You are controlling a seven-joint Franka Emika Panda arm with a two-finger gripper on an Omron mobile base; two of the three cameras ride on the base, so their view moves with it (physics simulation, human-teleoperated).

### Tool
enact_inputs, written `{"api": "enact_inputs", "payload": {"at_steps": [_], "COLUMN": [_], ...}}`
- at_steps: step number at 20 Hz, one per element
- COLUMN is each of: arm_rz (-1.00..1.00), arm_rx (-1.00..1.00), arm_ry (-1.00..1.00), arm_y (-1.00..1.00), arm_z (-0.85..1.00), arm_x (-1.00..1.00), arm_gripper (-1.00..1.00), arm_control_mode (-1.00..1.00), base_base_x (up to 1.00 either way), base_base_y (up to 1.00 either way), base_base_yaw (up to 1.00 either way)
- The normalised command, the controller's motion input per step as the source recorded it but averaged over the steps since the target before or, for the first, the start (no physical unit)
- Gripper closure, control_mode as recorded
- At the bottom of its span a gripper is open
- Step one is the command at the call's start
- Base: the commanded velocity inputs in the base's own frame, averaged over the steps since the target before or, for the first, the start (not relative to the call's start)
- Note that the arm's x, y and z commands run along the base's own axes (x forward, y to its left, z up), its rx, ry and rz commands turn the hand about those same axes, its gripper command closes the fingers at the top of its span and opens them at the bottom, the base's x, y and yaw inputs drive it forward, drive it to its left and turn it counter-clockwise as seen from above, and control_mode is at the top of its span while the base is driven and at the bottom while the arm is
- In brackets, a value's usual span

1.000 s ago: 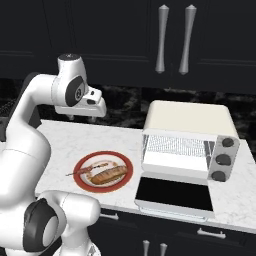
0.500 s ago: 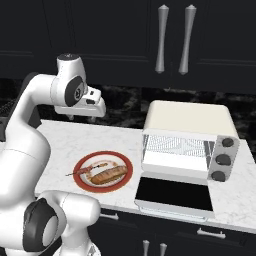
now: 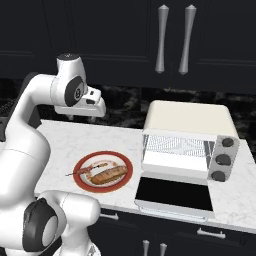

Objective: Pick up the kebab skewer and baguette bread, and place them inside the toaster oven. Close the toaster oven door and start by setting the timer.

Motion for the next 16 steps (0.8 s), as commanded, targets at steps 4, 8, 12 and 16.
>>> {"api": "enact_inputs", "payload": {"at_steps": [4,8,12,16], "arm_rz": [0.0,0.0,0.0,0.02], "arm_rx": [0.0,0.0,0.0,0.02], "arm_ry": [0.0,0.0,0.0,-0.11], "arm_y": [0.0,0.0,0.0,-0.66], "arm_z": [0.0,0.0,-0.02,-0.31], "arm_x": [0.0,0.0,-0.06,-0.26], "arm_gripper": [-1.0,-1.0,-1.0,-1.0], "arm_control_mode": [-1.0,-1.0,-1.0,-1.0], "base_base_x": [0.0,0.0,0.0,0.0], "base_base_y": [0.0,0.0,0.0,0.0], "base_base_yaw": [0.0,0.0,0.0,0.0]}}
